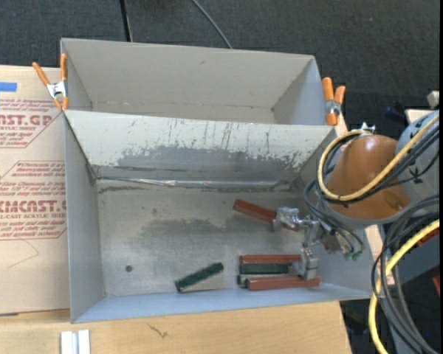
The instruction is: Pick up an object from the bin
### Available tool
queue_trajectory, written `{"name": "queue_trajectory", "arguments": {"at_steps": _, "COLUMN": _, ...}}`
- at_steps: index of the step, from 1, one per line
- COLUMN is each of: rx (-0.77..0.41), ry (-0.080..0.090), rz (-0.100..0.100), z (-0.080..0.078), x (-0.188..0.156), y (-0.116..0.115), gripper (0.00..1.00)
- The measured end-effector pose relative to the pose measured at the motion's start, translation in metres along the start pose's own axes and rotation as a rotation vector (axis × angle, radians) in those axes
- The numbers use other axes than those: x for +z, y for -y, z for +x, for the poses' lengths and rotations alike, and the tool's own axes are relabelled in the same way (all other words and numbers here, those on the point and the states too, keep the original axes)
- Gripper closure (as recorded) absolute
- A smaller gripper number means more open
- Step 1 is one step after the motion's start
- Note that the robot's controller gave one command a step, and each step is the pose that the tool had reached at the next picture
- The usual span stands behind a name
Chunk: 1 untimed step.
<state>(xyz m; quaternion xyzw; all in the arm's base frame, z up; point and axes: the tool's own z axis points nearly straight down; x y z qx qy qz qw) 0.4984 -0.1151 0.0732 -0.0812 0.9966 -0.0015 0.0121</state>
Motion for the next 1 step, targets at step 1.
{"name": "queue_trajectory", "arguments": {"at_steps": 1, "rx": -0.001, "ry": -0.020, "rz": -0.005, "z": 0.0055, "x": 0.0028, "y": -0.0009, "gripper": 1.00}}
